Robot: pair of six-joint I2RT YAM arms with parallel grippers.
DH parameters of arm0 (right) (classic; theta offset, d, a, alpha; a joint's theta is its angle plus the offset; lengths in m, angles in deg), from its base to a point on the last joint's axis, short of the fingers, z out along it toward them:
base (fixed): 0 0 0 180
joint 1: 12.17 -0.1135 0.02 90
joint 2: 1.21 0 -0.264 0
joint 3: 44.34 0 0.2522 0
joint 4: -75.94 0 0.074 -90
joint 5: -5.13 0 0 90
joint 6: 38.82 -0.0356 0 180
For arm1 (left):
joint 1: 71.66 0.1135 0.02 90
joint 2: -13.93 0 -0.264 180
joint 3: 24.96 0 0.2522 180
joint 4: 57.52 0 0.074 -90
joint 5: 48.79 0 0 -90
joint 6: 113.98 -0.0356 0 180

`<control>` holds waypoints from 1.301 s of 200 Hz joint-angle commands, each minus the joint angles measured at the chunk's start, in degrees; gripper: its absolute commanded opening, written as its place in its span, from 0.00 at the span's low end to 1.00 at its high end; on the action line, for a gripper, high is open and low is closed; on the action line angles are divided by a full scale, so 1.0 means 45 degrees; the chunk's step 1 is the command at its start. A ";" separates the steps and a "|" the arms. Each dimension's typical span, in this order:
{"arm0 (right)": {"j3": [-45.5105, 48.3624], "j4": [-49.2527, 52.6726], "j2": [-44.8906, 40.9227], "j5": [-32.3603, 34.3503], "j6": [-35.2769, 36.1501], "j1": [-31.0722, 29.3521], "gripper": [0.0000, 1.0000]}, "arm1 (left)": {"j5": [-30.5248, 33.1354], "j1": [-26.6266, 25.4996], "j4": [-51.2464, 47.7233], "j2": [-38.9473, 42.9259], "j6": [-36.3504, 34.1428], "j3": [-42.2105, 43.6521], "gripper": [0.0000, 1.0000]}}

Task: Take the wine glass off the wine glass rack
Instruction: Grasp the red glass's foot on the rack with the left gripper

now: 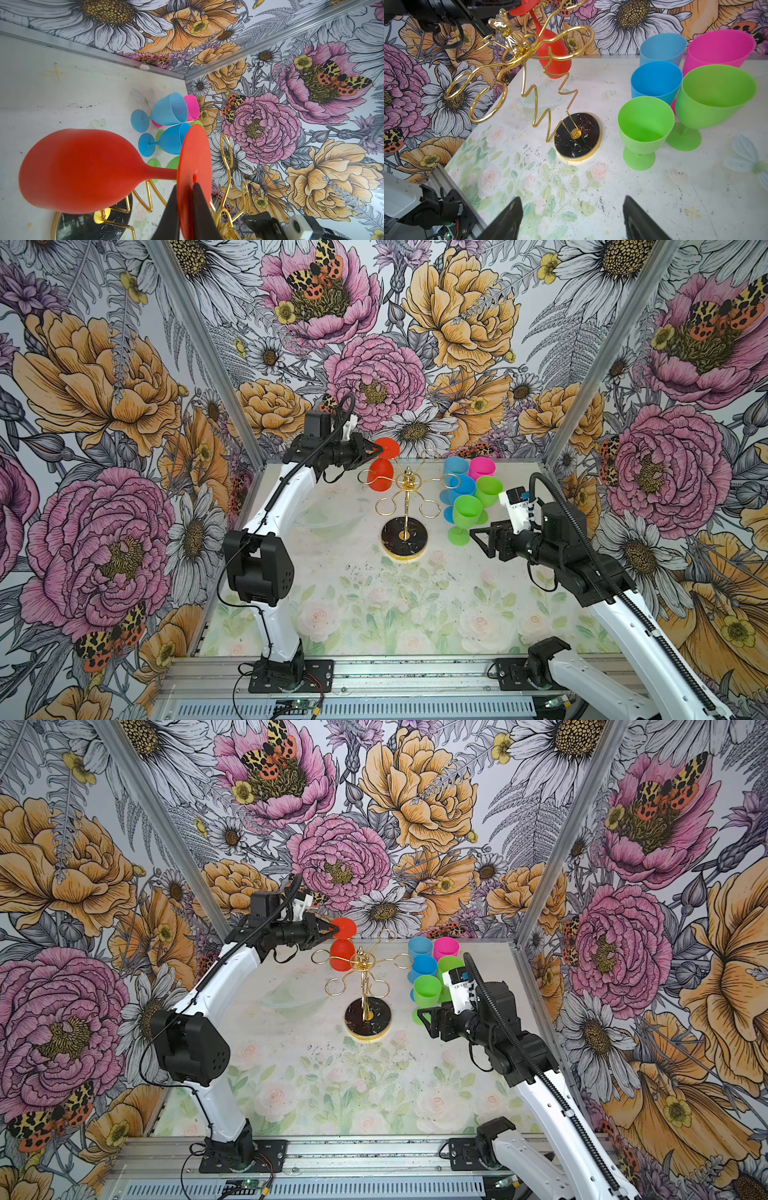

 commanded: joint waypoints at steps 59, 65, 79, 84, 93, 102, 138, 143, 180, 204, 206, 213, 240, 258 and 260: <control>-0.0130 -0.0258 0.0099 0.0130 -0.0062 0.0023 0.76 | -0.0495 0.0061 -0.0145 0.0961 0.0195 0.0045 0.05; -0.0128 -0.0281 0.0101 0.0125 -0.0059 0.0010 0.76 | -0.0530 0.0063 -0.0136 0.0999 0.0212 0.0050 0.04; -0.0119 -0.0299 0.0086 0.0130 -0.0081 0.0010 0.76 | -0.0561 0.0041 -0.0135 0.1085 0.0246 0.0026 0.03; -0.0109 -0.0291 0.0084 0.0113 -0.0076 0.0020 0.76 | -0.0596 0.0028 -0.0144 0.1103 0.0256 0.0021 0.03; -0.0110 -0.0324 0.0087 0.0101 -0.0084 0.0010 0.76 | -0.0636 0.0007 -0.0135 0.1144 0.0275 0.0035 0.03; -0.0105 -0.0311 0.0073 0.0111 -0.0086 0.0010 0.76 | -0.0696 -0.0017 -0.0135 0.1166 0.0311 0.0002 0.03; -0.0068 -0.0336 -0.0013 0.0130 -0.0093 0.0015 0.76 | -0.0967 -0.0100 -0.0135 0.1110 0.0448 -0.0083 0.02; -0.0061 -0.0335 -0.0041 0.0130 -0.0118 0.0017 0.76 | -0.0993 -0.0103 -0.0135 0.1098 0.0453 -0.0082 0.02; 0.0027 -0.0341 -0.0150 0.0166 -0.0105 0.0012 0.76 | -0.1175 -0.0224 -0.0150 0.0880 0.0532 -0.0206 0.00; 0.0054 -0.0345 -0.0237 0.0185 -0.0114 0.0021 0.77 | -0.1247 -0.0348 -0.0136 0.0783 0.0549 -0.0282 0.00; 0.0064 -0.0346 -0.0252 0.0198 -0.0106 0.0027 0.76 | -0.1243 -0.0366 -0.0135 0.0777 0.0549 -0.0271 0.00; 0.0081 -0.0345 -0.0277 0.0203 -0.0106 0.0013 0.76 | -0.1267 -0.0398 -0.0134 0.0756 0.0549 -0.0287 0.00; 0.0106 -0.0340 -0.0316 0.0225 -0.0107 0.0011 0.76 | -0.1470 -0.0537 -0.0136 0.0699 0.0588 -0.0310 0.00; 0.0122 -0.0343 -0.0342 0.0220 -0.0138 0.0027 0.76 | -0.1556 -0.0544 -0.0142 0.0719 0.0588 -0.0238 0.00; 0.0120 -0.0340 -0.0337 0.0226 -0.0132 0.0014 0.76 | -0.1598 -0.0556 -0.0127 0.0722 0.0588 -0.0226 0.00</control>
